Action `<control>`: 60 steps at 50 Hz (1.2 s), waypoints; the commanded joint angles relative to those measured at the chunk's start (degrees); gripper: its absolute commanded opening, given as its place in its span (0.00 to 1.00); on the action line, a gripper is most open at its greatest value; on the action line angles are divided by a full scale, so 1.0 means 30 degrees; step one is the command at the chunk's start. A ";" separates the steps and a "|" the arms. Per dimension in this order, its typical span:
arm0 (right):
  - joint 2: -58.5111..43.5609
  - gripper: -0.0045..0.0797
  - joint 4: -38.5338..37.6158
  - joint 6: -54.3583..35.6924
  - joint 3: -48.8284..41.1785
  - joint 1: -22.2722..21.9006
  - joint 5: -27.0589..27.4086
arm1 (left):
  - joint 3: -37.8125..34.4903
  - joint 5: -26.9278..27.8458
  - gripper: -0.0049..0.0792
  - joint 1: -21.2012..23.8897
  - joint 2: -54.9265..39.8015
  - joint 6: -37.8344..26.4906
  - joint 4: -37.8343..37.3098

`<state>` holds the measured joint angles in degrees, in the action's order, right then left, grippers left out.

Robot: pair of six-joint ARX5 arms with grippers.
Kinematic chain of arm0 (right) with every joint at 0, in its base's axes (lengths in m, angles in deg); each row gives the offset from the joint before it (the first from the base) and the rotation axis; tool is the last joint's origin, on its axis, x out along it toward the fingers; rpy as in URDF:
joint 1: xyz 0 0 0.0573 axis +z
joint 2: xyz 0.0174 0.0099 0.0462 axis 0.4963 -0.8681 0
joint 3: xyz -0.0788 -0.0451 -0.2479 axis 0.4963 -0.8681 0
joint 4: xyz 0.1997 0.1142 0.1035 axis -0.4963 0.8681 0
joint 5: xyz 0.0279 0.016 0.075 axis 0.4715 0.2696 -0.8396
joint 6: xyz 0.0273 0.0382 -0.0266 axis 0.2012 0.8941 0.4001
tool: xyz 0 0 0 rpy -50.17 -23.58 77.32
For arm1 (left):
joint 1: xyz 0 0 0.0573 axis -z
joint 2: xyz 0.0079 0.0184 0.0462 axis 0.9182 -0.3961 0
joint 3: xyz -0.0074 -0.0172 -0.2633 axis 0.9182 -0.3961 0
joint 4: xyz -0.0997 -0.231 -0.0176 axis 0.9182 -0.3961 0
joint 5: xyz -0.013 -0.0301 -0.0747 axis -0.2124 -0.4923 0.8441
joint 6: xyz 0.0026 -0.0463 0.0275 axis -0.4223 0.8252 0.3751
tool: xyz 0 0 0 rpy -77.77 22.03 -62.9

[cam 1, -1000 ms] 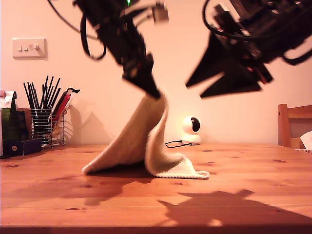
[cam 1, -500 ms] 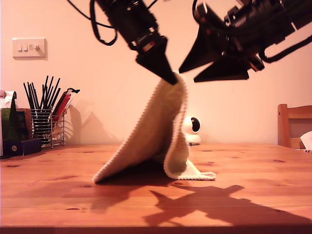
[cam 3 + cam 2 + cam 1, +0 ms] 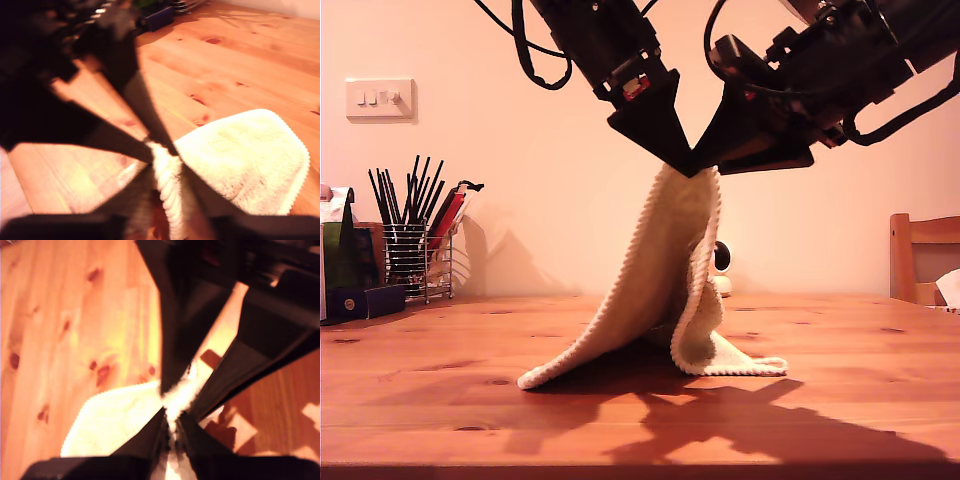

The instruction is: Fold the tea towel in front of you. After folding it, place it to the left side.

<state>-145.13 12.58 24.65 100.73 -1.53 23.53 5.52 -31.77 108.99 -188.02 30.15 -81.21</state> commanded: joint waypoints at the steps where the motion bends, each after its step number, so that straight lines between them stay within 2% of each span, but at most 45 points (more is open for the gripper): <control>1: -0.0117 0.04 -0.0452 -0.0204 0.0277 -0.0044 0.0044 | 0.0022 0.0233 0.03 0.0131 0.0073 0.0379 -0.0175; 6: -0.0117 0.04 -0.0306 -0.0393 0.0386 -0.0044 0.0066 | 0.0015 0.0233 0.06 -0.0036 0.0066 0.0430 -0.0634; 9: -0.0117 0.04 0.0087 -0.0423 0.0670 -0.0066 0.0131 | 0.0015 0.0233 0.17 -0.0197 0.0066 0.0430 -0.0772; 13: -0.0117 0.04 0.0867 -0.0962 0.1239 -0.0073 0.0350 | 0.0015 0.0226 0.40 -0.0437 0.0066 0.0444 -0.0845; 18: -0.0117 0.04 0.1836 -0.1632 0.2018 -0.0087 0.0605 | 0.0007 0.0233 0.53 -0.0896 0.0058 0.1370 -0.1333; 26: -0.0117 0.04 0.2849 -0.2149 0.2900 -0.0095 0.1042 | -0.0372 0.0248 0.55 -0.1625 -0.0066 0.2484 -0.2040; 30: -0.0117 0.04 0.2936 -0.2361 0.2929 -0.0095 0.1049 | -0.0685 0.0291 0.55 -0.1989 -0.0117 0.3869 -0.2135; 36: -0.0117 0.04 0.3184 -0.2382 0.2929 -0.0095 0.1049 | -0.1421 0.1166 0.55 -0.2237 -0.0233 0.5049 -0.1953; 47: -0.0117 0.04 0.3126 -0.2535 0.2929 -0.0095 0.1260 | -0.4299 0.2368 0.55 -0.1916 -0.0233 0.6921 -0.0146; 52: -0.0117 0.04 0.3133 -0.2528 0.2929 -0.0095 0.1275 | -0.5319 0.2055 0.55 -0.1836 -0.0233 0.7701 0.0845; 53: -0.0117 0.04 0.3133 -0.2528 0.2929 -0.0095 0.1282 | -0.5464 0.1872 0.55 -0.1836 -0.0233 0.8597 0.1027; 60: -0.0117 0.04 0.3133 -0.2535 0.2929 -0.0095 0.1384 | -0.6754 0.0852 0.52 -0.1829 -0.0233 1.0477 0.2761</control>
<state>-145.15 22.52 17.44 110.04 -1.92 27.56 -12.89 -28.47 103.77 -188.04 58.65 -74.52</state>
